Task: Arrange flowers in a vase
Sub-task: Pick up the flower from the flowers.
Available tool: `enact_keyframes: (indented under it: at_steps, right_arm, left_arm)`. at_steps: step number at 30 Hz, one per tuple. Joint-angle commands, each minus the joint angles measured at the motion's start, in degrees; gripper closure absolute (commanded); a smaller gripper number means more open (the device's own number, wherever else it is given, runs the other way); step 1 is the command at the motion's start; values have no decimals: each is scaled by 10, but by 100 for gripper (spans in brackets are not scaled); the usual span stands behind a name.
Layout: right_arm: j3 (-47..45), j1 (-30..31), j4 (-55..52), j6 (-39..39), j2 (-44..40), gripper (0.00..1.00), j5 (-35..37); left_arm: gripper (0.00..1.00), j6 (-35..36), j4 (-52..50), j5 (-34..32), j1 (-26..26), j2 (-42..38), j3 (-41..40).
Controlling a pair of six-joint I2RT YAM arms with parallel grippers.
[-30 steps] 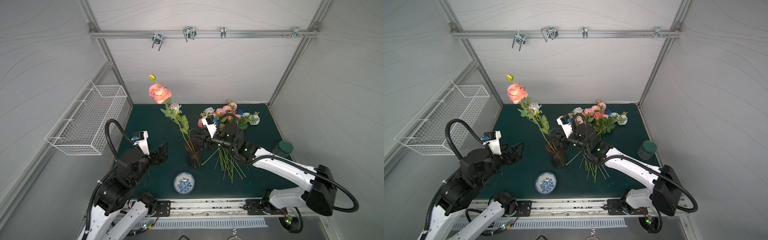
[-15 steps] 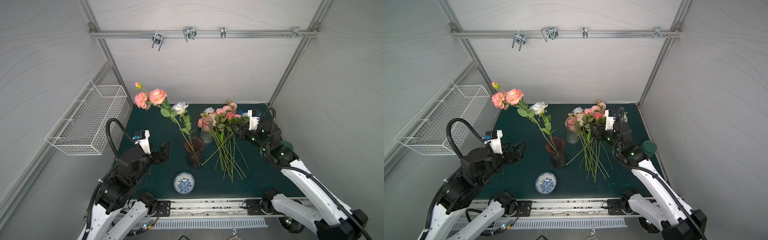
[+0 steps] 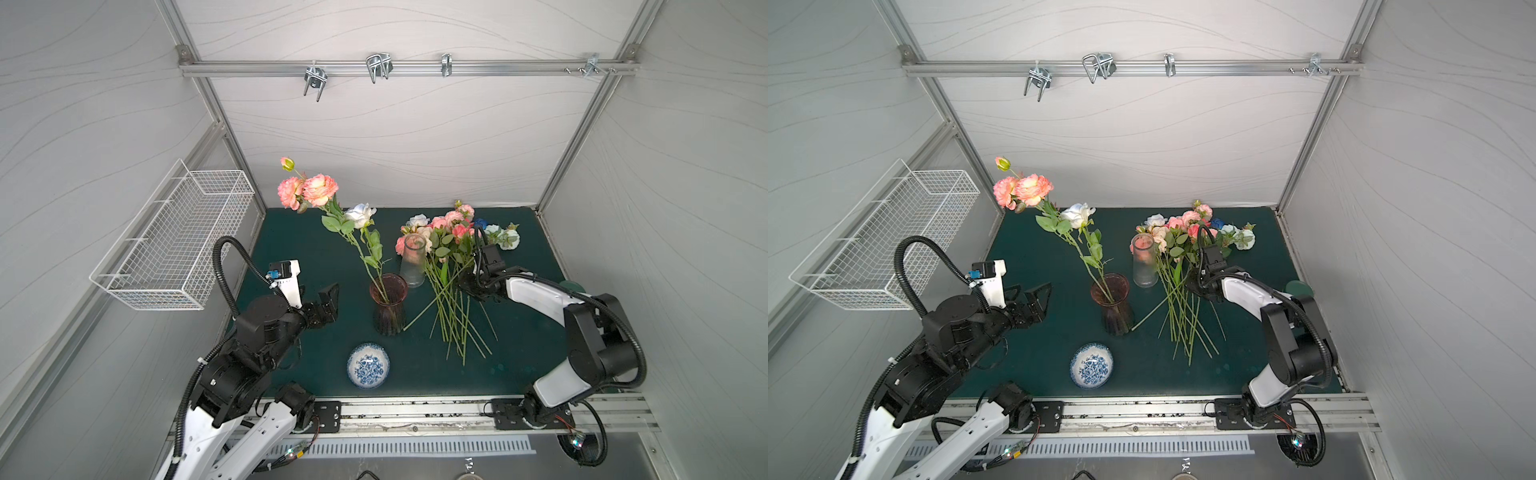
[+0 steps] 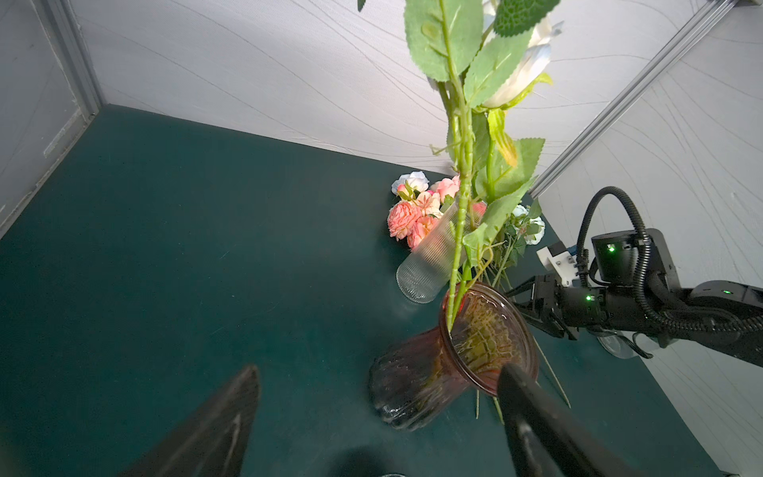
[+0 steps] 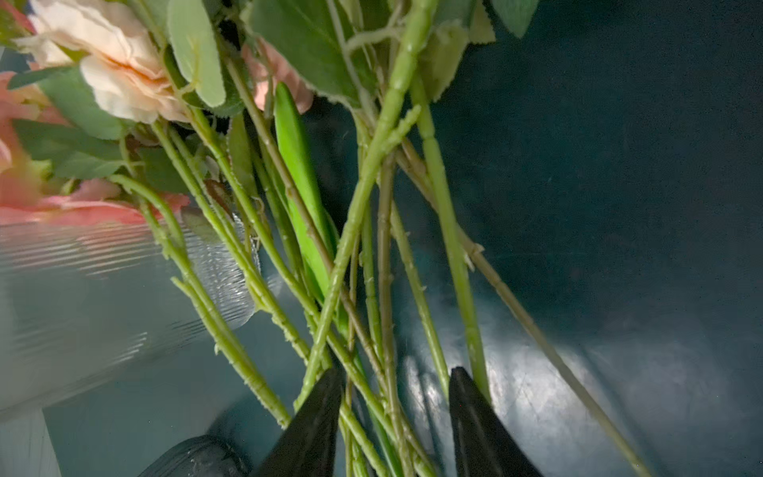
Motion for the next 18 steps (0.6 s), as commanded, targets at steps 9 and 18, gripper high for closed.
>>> enact_keyframes:
  at_steps: [9, 18]
  right_arm:
    - [-9, 30, 39, 50, -65, 58, 37]
    - [20, 15, 65, 110, 29, 59, -28]
  left_arm:
    - [8, 3, 25, -9, -1, -5, -7]
    - [8, 2, 21, -8, -1, -7, -5]
